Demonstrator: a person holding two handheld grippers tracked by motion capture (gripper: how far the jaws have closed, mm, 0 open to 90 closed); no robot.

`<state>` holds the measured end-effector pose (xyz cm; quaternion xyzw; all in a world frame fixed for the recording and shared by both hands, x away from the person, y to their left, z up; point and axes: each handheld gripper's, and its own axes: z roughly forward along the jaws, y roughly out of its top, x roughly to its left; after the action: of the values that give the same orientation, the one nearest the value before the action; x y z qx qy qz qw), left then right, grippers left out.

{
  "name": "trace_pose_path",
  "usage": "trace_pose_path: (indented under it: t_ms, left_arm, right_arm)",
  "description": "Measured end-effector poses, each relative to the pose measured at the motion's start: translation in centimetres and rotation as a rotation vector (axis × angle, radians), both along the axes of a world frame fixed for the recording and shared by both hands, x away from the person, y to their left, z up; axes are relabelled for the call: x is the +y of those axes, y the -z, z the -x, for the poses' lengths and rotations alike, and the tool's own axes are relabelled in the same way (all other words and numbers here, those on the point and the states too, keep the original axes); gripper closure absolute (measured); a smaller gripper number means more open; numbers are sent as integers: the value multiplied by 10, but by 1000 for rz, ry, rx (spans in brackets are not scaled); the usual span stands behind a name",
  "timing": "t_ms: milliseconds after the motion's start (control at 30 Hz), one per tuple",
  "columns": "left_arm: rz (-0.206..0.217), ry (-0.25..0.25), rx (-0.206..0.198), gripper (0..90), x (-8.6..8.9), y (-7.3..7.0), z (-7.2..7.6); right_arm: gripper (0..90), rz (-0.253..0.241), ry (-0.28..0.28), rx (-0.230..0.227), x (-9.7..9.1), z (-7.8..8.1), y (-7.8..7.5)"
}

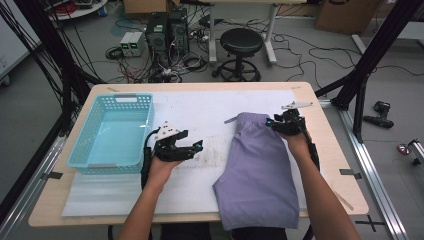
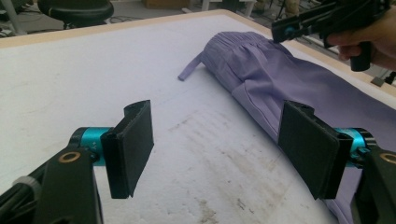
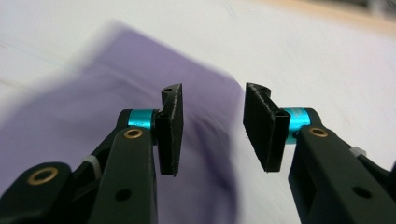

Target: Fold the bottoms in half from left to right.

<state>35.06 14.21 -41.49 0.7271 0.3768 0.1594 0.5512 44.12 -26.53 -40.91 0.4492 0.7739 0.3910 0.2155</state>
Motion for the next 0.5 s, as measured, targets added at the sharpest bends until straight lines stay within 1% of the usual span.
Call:
trace_pose_path:
  t_ms: [67, 100, 167, 200, 233, 267, 300, 333, 367, 400, 433, 467, 500]
  left_arm:
    - [4, -5, 0, 271, 2, 0, 0]
    - [4, -2, 3, 270, 3, -1, 1]
    - [5, -1, 3, 271, 3, 0, 2]
    - [5, 1, 6, 271, 3, 0, 3]
    - [0, 1, 8, 271, 3, 1, 4]
    - [-2, 1, 14, 271, 3, 3, 5]
    - [-7, 0, 17, 271, 2, 4, 6]
    - [-16, 2, 22, 272, 3, 4, 6]
    - [-16, -5, 23, 273, 3, 5, 7]
    - [-12, -11, 25, 273, 4, 4, 8]
    - [-9, -13, 22, 273, 5, 3, 9]
    - [-5, -18, 20, 273, 5, 3, 10]
    - [-3, -19, 17, 273, 5, 2, 10]
  right_arm:
    - [599, -29, -85, 0, 12, 0, -6]
    - [637, -44, -131, -4, 20, 0, -7]
    - [676, -65, -203, 32, 37, -5, -5]
    - [704, -50, -224, 43, 46, -8, -3]
    - [719, -36, -245, 69, 54, -12, 1]
    - [721, -11, -252, 92, 62, -16, 6]
    - [729, 18, -237, 117, 70, -20, 14]
    - [728, 30, -223, 126, 73, -24, 19]
    - [709, 38, -198, 138, 77, -28, 26]
    - [720, 52, -152, 151, 80, -32, 34]
    - [726, 38, -142, 145, 81, -33, 37]
    - [725, 17, -110, 124, 83, -34, 39]
    - [715, 30, -88, 100, 86, -34, 41]
